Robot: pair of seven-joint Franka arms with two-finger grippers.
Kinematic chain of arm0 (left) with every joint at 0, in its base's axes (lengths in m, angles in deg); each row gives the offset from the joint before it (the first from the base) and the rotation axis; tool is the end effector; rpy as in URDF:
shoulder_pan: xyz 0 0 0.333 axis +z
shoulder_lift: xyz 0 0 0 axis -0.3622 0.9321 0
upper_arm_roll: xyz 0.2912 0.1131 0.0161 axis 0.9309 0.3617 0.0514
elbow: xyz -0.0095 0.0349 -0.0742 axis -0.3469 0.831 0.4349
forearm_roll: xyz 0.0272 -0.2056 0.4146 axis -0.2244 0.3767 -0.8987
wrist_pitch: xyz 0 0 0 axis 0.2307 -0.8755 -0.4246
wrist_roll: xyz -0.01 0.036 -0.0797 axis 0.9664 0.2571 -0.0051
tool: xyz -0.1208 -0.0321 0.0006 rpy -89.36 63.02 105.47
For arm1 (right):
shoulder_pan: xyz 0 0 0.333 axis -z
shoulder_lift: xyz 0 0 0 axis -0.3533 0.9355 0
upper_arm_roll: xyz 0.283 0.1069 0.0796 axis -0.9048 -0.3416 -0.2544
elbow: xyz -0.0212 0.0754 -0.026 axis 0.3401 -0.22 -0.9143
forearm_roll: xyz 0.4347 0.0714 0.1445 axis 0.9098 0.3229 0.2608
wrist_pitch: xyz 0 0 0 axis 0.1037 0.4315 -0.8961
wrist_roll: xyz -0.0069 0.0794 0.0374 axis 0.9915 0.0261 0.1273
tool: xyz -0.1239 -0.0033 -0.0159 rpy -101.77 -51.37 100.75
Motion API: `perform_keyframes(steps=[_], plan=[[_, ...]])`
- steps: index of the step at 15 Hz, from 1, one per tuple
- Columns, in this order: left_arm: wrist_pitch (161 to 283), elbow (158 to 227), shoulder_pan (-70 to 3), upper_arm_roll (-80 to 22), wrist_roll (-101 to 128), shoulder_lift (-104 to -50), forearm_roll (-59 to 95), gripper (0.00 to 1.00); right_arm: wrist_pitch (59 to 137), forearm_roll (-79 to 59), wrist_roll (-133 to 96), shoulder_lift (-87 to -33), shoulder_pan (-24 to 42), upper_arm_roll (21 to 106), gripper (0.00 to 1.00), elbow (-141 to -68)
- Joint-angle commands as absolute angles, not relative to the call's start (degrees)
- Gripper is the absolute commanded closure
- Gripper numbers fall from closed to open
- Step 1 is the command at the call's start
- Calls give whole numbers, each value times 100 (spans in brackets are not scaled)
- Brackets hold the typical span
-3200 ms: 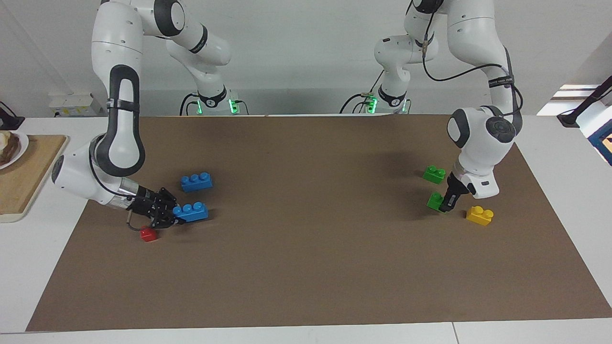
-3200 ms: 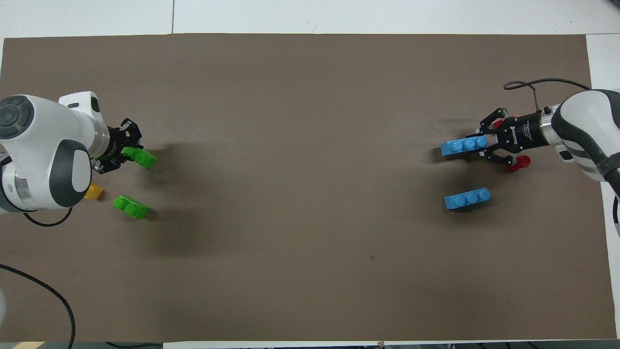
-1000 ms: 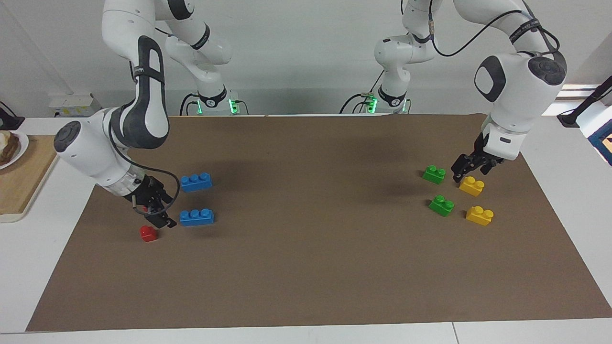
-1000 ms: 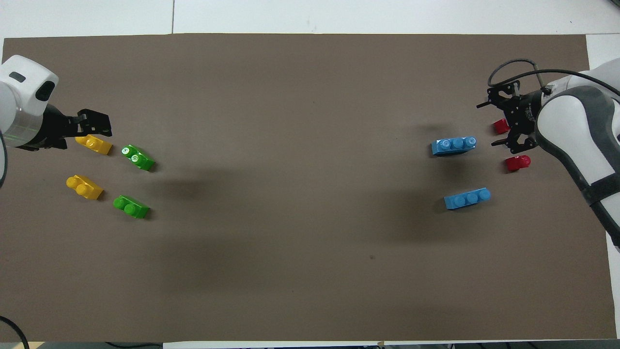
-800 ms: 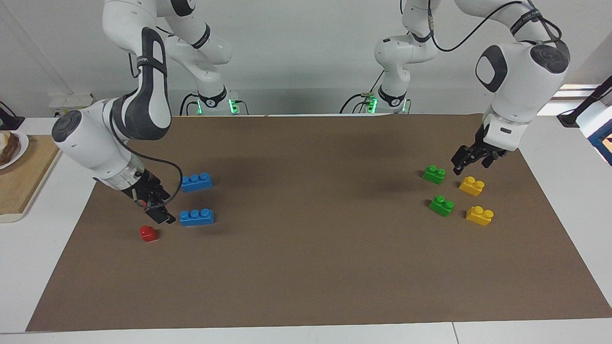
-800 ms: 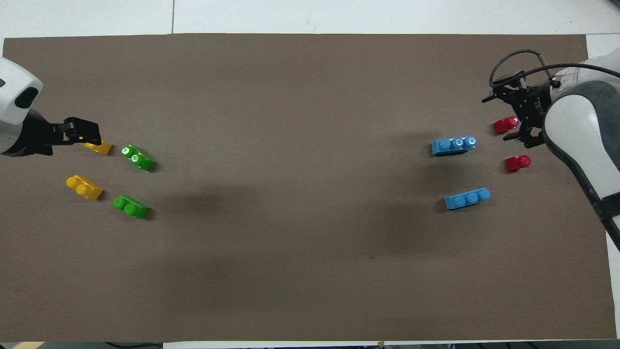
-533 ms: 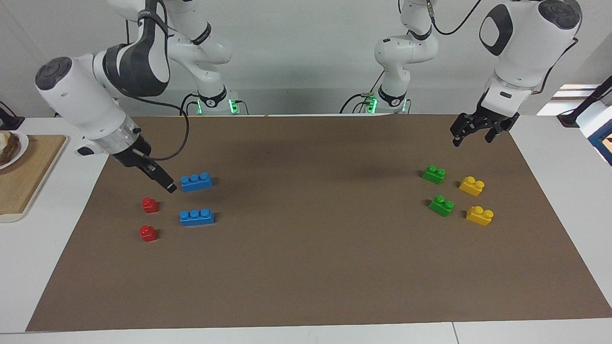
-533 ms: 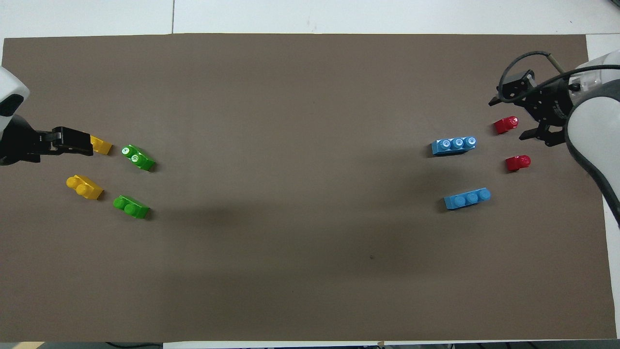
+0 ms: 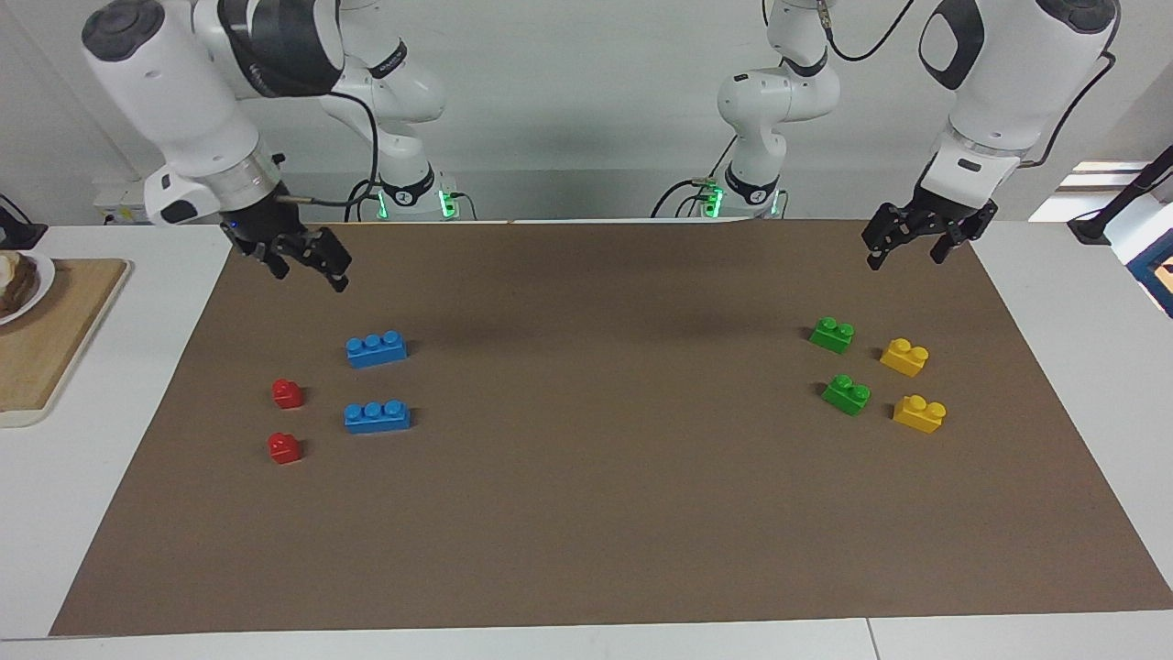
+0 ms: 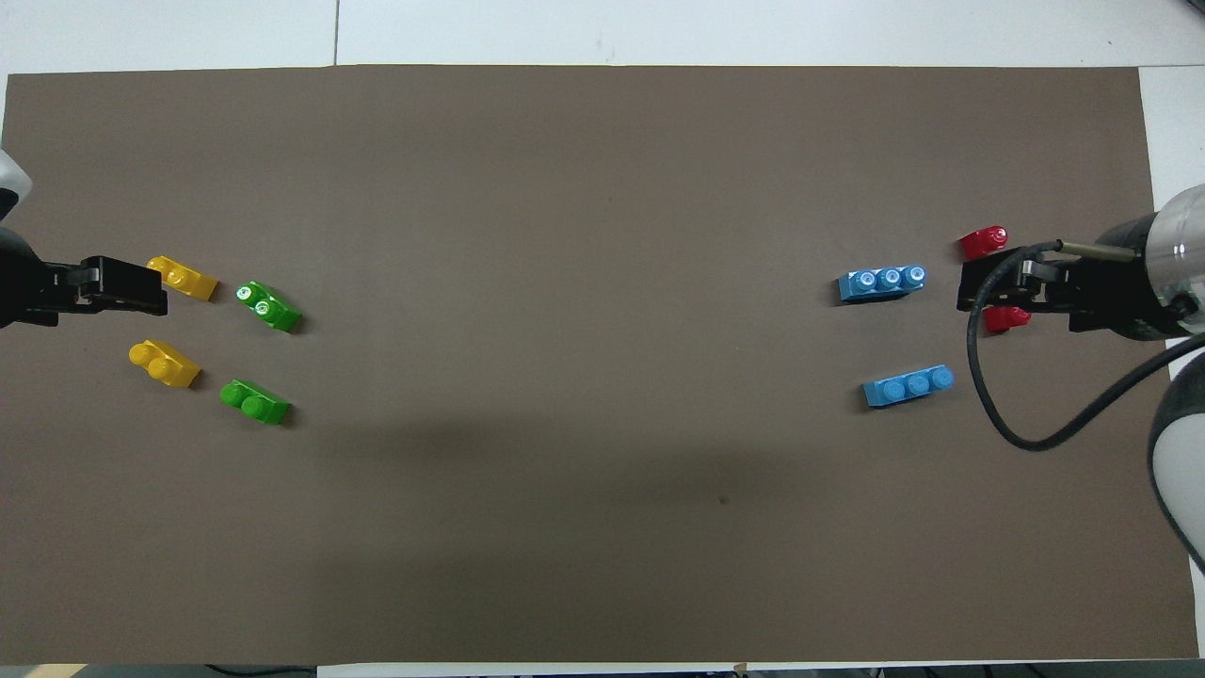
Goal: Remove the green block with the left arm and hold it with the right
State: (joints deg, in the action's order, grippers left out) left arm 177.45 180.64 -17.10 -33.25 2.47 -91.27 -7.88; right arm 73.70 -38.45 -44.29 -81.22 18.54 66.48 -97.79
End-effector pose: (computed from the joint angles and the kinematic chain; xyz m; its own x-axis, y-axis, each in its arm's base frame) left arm 0.6084 -0.0358 0.5835 0.9997 0.0171 0.0155 0.0174 -0.9996 -0.0210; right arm 0.5951 0.0759 0.6084 0.9806 -0.1938 0.0300 -0.1925 -0.9805 -0.0399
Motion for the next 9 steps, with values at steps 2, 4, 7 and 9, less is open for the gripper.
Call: perform_keyframes(steps=[2, 4, 7, 9], plan=[[17574, 17968, -1710, -3320, 211, -9215, -716, 0, 7639, -4029, -3688, -7984, 2112, 6720, 0, -9891], [17592, 17968, -1710, -3311, 219, -9215, -707, 0, 7683, -4345, -3661, -7896, 2165, 6711, 0, -9873], [17636, 17986, -1710, -3303, 342, -9250, -576, 0, 7780, -4373, -3661, -7782, 2288, 6737, 0, -9873], [17671, 18012, -1710, -3294, 413, -9251, -531, 0, 7754, -4381, -3661, -7781, 2306, 6729, 0, -9864]])
